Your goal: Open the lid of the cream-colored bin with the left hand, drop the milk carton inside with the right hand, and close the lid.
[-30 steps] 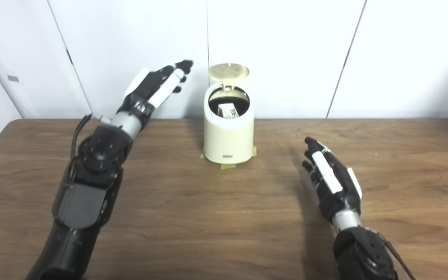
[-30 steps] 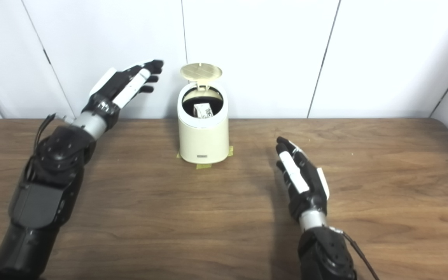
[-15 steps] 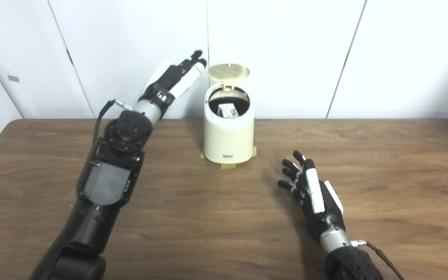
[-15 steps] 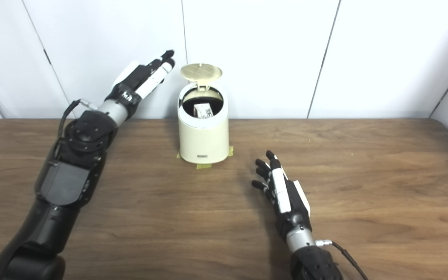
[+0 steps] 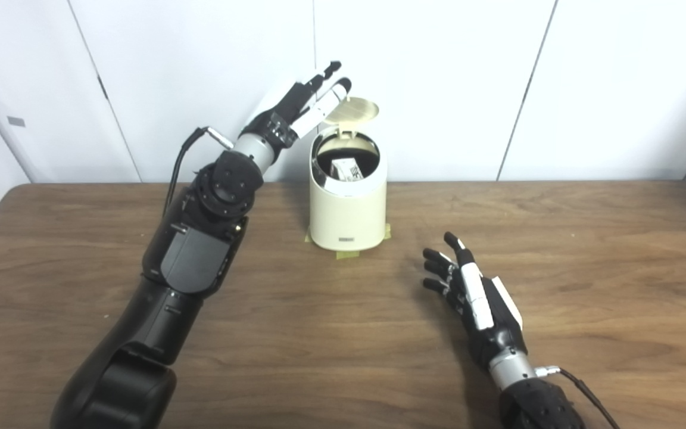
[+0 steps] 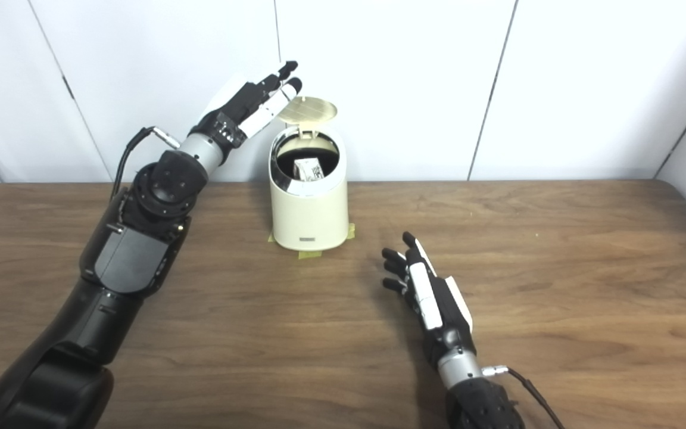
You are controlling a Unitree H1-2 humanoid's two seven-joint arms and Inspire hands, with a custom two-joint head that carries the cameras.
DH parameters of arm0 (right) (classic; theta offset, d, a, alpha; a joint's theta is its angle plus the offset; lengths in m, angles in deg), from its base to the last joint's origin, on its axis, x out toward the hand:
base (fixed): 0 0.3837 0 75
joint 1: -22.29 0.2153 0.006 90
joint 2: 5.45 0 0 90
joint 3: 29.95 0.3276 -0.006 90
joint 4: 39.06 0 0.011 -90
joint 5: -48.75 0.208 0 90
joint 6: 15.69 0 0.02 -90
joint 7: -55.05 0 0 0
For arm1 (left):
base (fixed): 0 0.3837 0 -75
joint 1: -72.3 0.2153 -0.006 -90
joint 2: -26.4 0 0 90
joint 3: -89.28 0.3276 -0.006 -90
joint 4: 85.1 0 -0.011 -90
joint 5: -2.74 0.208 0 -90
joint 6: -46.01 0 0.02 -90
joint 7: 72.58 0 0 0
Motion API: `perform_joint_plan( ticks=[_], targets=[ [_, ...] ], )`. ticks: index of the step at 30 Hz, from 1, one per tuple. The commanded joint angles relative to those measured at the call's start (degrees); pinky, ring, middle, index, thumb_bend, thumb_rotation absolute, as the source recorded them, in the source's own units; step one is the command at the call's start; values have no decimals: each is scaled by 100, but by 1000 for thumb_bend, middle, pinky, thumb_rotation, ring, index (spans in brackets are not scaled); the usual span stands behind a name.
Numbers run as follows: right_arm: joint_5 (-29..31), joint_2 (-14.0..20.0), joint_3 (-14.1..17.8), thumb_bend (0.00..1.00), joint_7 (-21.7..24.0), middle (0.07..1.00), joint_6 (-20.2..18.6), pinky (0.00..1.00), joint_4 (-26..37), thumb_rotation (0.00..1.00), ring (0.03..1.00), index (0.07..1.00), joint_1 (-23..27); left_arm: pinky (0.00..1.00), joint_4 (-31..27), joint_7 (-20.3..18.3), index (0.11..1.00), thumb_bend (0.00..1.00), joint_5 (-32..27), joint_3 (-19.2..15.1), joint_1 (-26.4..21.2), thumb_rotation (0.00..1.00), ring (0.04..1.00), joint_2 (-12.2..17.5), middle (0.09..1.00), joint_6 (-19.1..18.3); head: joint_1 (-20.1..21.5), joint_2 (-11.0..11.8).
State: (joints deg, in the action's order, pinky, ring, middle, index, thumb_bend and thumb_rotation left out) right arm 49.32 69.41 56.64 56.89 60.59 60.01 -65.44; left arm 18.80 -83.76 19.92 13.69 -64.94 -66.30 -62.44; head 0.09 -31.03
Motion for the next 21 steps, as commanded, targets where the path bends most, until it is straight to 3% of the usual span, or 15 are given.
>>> perform_joint_plan(
  ticks=[1,9,13,18,21],
  targets=[
    [-46,-13,-52,492,33,867,149,794,19,1000,888,979,166,986,-98,45,963,437,135,-9,-426,1000,1000,88,983,283,11,3],
    [-143,-99,-67,468,-53,879,159,808,-150,1000,896,980,207,903,-212,-2,887,419,744,264,-435,1000,948,309,916,487,36,14],
    [-90,-129,-32,462,-43,888,172,811,-166,1000,904,987,219,873,-263,-102,881,487,1188,514,-437,1000,936,488,908,565,49,14],
    [-125,-133,-39,438,-65,885,103,810,-171,1000,906,983,246,930,-467,-512,881,466,1537,704,-469,1000,956,648,931,316,64,19],
    [-142,-116,-49,409,-65,882,123,809,-196,1000,903,982,250,956,-515,-645,881,459,1736,775,-476,1000,955,732,929,416,69,15]
  ],
)
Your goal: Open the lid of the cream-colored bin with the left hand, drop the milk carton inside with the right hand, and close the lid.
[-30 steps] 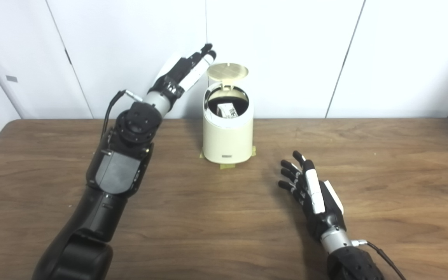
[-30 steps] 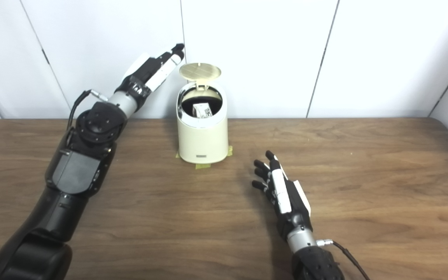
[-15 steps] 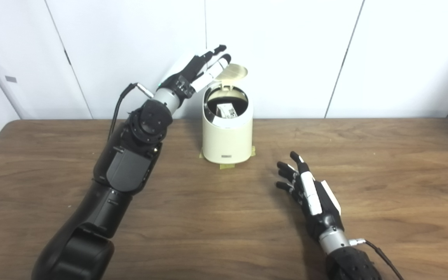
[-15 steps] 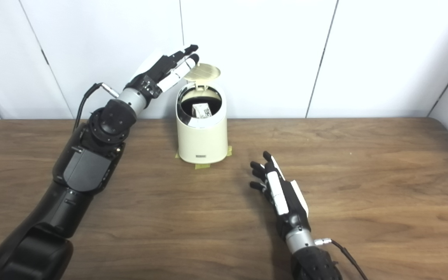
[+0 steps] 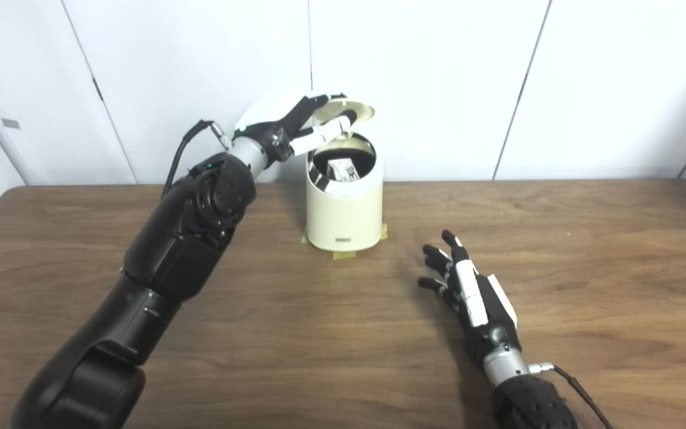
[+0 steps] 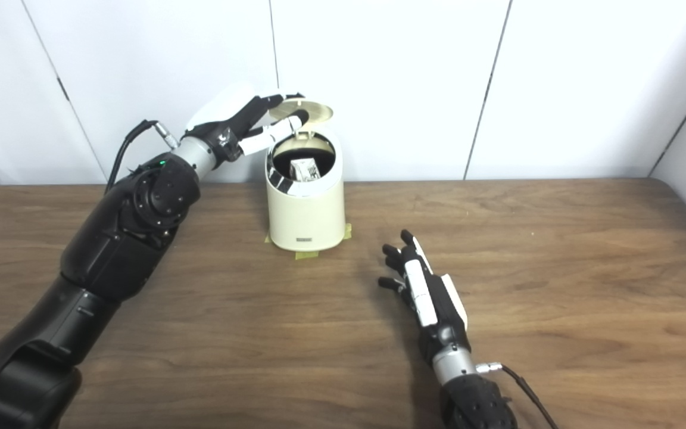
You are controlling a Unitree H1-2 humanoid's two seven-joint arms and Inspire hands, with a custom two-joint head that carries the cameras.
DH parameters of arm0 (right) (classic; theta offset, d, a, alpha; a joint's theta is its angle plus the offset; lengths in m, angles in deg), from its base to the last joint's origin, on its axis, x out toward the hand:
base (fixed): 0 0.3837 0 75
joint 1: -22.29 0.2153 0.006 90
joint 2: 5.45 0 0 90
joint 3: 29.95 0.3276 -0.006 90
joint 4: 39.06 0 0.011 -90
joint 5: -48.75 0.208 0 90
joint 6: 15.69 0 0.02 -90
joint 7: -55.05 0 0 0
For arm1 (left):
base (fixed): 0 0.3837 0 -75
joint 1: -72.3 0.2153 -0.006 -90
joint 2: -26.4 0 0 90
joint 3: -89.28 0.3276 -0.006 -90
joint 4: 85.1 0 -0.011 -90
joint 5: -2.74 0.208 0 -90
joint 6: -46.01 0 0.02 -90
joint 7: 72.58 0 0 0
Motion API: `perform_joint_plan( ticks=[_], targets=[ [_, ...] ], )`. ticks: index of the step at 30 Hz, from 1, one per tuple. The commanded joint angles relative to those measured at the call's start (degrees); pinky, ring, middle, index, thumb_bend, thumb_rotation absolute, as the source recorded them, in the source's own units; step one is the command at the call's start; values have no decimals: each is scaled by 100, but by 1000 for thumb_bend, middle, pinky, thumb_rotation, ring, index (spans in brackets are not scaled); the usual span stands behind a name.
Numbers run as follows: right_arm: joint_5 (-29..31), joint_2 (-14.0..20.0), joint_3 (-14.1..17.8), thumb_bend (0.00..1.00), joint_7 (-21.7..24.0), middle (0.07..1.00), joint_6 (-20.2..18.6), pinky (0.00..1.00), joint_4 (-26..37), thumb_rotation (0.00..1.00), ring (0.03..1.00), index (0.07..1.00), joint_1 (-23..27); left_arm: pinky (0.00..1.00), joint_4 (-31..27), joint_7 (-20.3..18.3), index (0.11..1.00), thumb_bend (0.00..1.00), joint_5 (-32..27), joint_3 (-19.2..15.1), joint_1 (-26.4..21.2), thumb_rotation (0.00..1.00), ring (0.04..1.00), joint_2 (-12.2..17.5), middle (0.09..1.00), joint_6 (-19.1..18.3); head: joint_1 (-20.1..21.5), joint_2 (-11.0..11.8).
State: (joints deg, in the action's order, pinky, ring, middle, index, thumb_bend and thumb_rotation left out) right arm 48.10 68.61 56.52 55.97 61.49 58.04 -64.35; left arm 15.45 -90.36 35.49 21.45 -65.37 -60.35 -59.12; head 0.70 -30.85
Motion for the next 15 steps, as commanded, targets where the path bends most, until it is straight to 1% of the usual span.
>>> perform_joint_plan(
  ticks=[1,3,7,10,15],
  targets=[
    [-23,-33,-42,404,29,881,38,809,-7,1000,903,981,145,955,-183,-5,877,453,247,29,-436,1000,946,168,921,161,15,-10],
    [-63,-23,-56,411,18,878,50,804,-17,1000,899,979,146,941,-191,-27,857,444,416,109,-440,1000,924,233,897,331,15,-10],
    [-83,5,-77,411,51,883,36,812,-46,1000,906,986,157,943,-326,-200,834,460,751,255,-433,1000,919,321,875,383,22,-31],
    [-116,47,-133,408,103,887,-1,807,-57,1000,915,996,179,882,-331,-234,820,474,921,310,-410,1000,873,367,848,529,35,-46],
    [-191,100,-219,409,106,880,-21,773,-47,1000,901,991,182,858,-414,-295,801,466,1124,333,-334,1000,849,417,828,721,64,-80]
  ],
)
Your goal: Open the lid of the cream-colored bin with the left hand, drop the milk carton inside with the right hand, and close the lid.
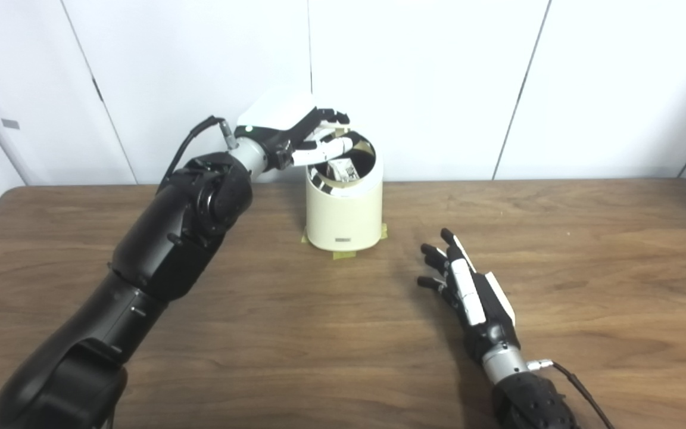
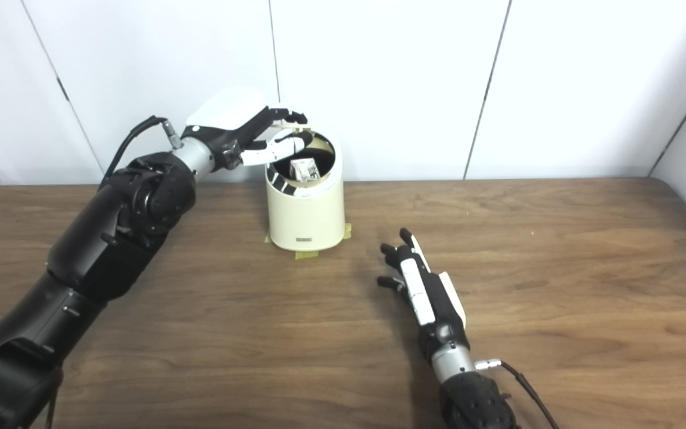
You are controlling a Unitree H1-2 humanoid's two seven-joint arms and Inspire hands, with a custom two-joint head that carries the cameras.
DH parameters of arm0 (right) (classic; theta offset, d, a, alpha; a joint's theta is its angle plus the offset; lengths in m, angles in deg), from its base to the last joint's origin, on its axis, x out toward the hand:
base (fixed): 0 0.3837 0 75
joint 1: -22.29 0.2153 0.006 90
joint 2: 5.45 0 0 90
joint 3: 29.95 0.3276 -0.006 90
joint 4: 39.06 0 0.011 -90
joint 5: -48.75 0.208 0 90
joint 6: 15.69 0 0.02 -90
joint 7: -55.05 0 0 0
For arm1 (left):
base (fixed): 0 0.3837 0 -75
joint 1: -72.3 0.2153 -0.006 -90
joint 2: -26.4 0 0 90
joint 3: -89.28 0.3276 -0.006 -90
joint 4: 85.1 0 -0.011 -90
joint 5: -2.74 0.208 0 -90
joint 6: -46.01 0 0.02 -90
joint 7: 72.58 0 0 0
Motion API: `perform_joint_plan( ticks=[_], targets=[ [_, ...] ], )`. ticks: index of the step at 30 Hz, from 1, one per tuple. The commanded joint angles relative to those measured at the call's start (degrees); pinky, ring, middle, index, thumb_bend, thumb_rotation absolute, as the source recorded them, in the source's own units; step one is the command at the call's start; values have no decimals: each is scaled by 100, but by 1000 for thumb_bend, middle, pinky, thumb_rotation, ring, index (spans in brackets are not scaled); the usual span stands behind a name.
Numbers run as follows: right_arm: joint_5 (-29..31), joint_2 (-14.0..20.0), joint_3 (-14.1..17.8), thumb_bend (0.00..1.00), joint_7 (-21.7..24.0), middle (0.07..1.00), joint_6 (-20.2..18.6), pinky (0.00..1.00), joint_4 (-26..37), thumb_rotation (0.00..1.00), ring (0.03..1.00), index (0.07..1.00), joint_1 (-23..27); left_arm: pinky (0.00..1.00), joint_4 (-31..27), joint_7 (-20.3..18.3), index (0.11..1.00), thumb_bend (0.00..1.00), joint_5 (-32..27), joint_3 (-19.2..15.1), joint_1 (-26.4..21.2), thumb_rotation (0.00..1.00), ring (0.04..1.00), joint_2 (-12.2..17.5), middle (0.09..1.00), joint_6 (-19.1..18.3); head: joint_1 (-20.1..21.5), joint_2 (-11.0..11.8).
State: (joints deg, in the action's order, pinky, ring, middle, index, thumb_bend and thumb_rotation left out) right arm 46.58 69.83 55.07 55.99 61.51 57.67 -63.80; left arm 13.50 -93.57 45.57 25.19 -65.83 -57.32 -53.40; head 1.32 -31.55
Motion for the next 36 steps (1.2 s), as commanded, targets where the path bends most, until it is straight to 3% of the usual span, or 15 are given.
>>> perform_joint_plan(
  ticks=[1,15,23,30,36],
  targets=[
    [-19,-26,-70,408,99,879,-48,770,-1,1000,900,989,129,861,-254,-13,802,469,164,-28,-275,1000,851,133,828,160,-1,-21],
    [141,-103,-10,432,45,886,-402,798,121,1000,921,986,195,909,-691,-493,821,476,517,43,73,1000,871,390,840,477,70,-98],
    [200,-183,50,519,-12,883,-661,812,259,1000,907,983,216,930,-886,-689,862,489,675,39,402,1000,901,408,868,638,119,-133],
    [183,-187,74,534,-44,882,-835,834,360,1000,902,974,231,953,-826,-801,880,511,893,132,534,1000,927,370,893,747,149,-169],
    [181,-132,62,523,1,881,-821,840,366,1000,905,974,228,975,-884,-932,899,527,1549,371,572,1000,947,369,907,791,117,-210]
  ],
)
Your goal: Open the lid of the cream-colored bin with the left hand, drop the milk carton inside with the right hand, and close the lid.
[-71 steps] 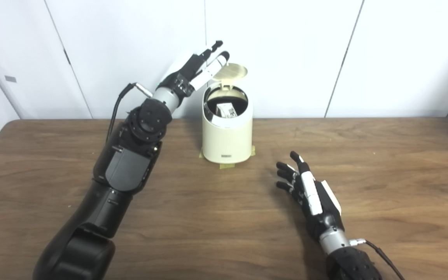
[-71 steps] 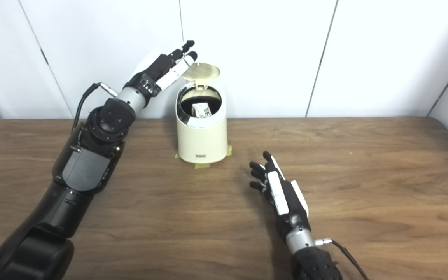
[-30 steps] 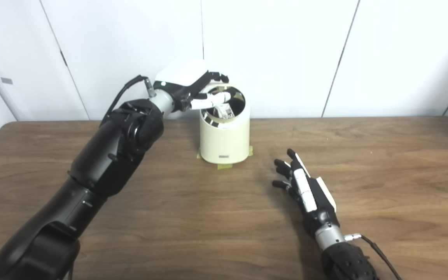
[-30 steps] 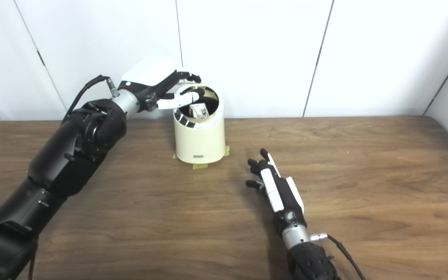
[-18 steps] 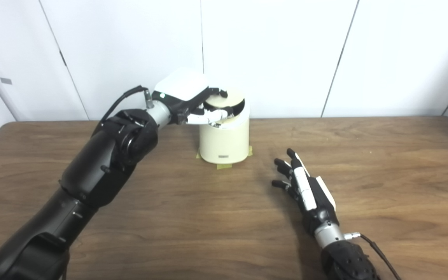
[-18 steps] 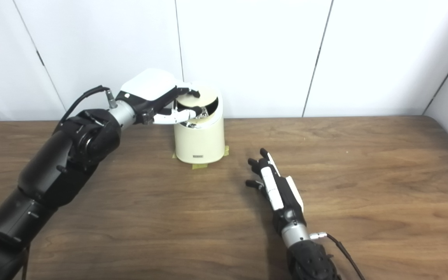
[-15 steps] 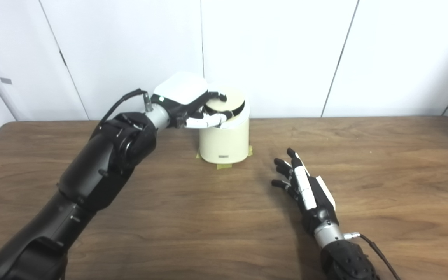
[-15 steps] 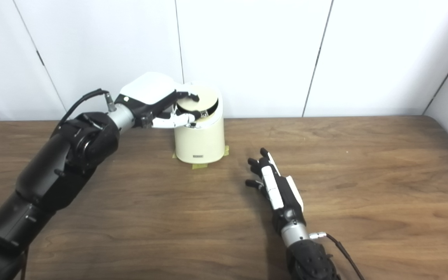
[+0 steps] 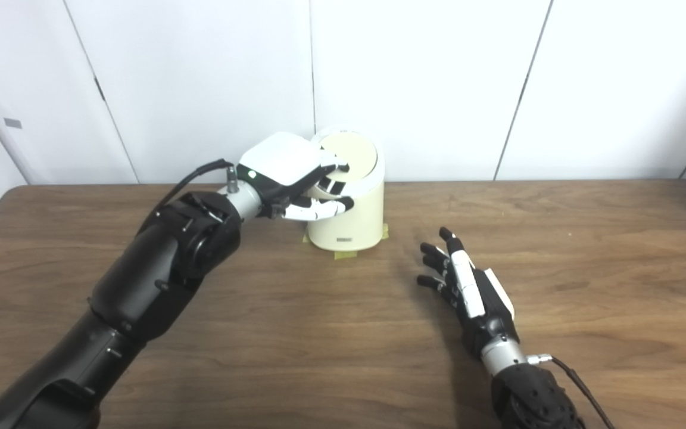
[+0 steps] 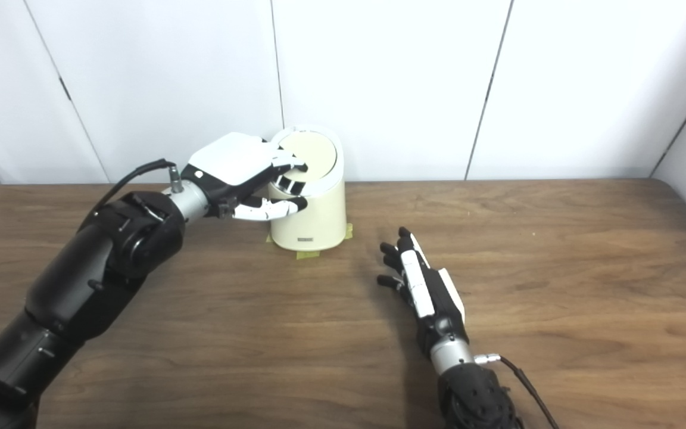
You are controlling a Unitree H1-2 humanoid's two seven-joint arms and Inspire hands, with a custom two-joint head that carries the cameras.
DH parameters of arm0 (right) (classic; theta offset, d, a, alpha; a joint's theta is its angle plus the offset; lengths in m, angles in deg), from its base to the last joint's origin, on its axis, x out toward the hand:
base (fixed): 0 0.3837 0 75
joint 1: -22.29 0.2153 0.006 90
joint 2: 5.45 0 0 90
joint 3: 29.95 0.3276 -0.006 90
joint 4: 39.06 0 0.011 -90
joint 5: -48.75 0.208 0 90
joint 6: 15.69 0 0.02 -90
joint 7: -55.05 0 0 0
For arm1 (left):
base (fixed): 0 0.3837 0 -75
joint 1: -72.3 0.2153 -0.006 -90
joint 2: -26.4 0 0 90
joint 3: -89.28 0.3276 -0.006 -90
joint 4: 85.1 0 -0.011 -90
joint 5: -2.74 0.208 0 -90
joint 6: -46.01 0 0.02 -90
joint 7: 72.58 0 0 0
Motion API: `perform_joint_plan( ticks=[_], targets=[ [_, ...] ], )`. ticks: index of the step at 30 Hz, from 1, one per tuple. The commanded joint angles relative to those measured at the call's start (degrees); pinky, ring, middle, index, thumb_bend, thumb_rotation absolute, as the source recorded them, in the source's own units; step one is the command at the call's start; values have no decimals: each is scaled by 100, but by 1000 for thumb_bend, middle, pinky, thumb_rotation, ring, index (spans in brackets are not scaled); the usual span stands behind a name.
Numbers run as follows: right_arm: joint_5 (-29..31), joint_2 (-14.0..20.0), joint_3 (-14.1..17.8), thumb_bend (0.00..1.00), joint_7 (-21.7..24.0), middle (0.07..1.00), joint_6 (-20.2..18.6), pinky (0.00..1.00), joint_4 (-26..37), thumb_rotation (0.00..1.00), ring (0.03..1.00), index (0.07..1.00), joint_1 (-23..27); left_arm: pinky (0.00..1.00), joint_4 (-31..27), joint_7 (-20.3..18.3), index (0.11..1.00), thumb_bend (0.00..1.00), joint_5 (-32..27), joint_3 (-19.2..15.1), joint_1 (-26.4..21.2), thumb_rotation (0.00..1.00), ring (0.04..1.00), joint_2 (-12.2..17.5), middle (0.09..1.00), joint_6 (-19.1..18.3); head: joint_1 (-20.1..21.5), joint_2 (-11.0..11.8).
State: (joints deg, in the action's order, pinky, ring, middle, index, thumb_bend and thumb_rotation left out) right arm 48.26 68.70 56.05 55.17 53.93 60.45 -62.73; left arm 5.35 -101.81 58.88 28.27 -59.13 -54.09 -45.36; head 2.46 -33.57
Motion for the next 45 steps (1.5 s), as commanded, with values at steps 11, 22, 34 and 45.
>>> perform_joint_plan(
  ticks=[11,22,34,45],
  targets=[
    [-63,-38,-40,507,31,873,-121,815,168,1000,900,967,110,907,11,-404,856,562,1434,523,-73,1000,932,31,887,175,25,-57],
    [-30,-36,1,515,36,865,-87,798,131,1000,888,970,147,945,-548,-622,863,530,707,-257,38,1000,933,-123,891,-207,38,-109],
    [-33,-15,19,513,24,860,-50,788,207,1000,876,969,138,846,-1791,-343,936,462,-456,-1757,1034,1000,934,-878,939,-1432,43,-107],
    [151,-14,168,515,61,864,302,737,295,1000,844,934,83,960,-2003,611,999,430,-2794,-3194,2281,1000,998,-1754,996,-2093,39,-118]
  ],
)
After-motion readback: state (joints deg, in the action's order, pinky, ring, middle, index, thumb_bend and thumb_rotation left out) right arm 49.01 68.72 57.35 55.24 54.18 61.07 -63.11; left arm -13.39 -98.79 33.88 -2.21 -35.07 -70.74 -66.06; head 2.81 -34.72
